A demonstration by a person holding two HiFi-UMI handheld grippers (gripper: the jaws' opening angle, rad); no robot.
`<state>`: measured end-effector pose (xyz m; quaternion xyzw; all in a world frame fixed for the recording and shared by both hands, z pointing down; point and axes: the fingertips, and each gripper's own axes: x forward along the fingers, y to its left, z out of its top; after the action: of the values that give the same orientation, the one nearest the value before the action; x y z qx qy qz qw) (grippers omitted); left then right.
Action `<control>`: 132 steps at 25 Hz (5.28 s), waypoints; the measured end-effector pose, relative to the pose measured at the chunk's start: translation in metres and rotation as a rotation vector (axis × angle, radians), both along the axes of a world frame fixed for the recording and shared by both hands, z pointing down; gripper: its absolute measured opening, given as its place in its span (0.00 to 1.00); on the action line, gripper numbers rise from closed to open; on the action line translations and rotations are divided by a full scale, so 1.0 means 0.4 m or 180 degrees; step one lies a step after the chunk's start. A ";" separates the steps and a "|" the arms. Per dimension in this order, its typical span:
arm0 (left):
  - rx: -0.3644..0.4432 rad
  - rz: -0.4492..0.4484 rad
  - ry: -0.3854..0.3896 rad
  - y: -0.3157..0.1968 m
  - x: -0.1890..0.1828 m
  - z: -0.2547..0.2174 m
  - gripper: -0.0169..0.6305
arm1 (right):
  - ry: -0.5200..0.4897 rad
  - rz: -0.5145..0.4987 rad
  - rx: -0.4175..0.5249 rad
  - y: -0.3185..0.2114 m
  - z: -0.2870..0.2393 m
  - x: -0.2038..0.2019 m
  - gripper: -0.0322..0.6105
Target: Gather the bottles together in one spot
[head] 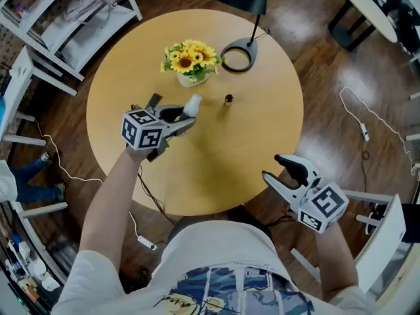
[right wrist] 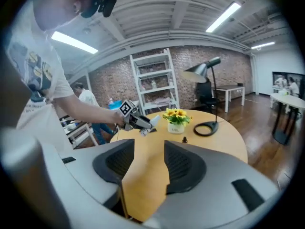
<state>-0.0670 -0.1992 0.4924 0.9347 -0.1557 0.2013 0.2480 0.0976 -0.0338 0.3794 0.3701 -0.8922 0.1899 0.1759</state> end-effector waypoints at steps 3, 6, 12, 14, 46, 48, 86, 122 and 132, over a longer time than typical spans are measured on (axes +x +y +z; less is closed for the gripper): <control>-0.0154 0.0333 0.0842 0.133 0.070 -0.163 0.30 | -0.0160 -0.0563 0.0164 -0.057 -0.095 -0.037 0.37; -0.0299 0.0719 0.1490 0.269 0.118 -0.302 0.30 | -0.0320 -0.1087 0.0256 -0.097 -0.164 -0.091 0.37; -0.0634 0.1246 0.2511 0.458 0.151 -0.483 0.30 | -0.1117 -0.2258 0.0101 -0.050 -0.293 -0.230 0.37; -0.0686 0.1347 0.2672 0.499 0.158 -0.512 0.30 | -0.1339 -0.2603 -0.0066 -0.007 -0.325 -0.259 0.37; -0.0024 -0.1591 0.0363 0.612 -0.111 -0.165 0.34 | 0.0322 -0.1631 0.0645 -0.474 0.110 -0.260 0.24; -0.0086 -0.1624 0.0341 0.634 -0.123 -0.152 0.33 | 0.0379 -0.1568 0.0632 -0.498 0.163 -0.269 0.24; -0.0381 -0.1613 0.0250 0.605 -0.155 -0.074 0.33 | 0.0368 -0.0826 0.0874 -0.592 0.347 -0.270 0.33; 0.0156 -0.2573 -0.0246 0.770 -0.112 -0.232 0.34 | -0.0008 -0.0412 0.0563 0.214 -0.031 0.103 0.34; 0.0128 -0.2684 -0.0228 0.780 -0.123 -0.242 0.35 | -0.0025 -0.0578 0.0535 0.205 -0.021 0.076 0.34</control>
<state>-0.1160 0.1128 0.3954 0.7862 -0.5370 0.1115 0.2847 0.1279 0.0480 0.3708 0.3004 -0.9355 0.0992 0.1572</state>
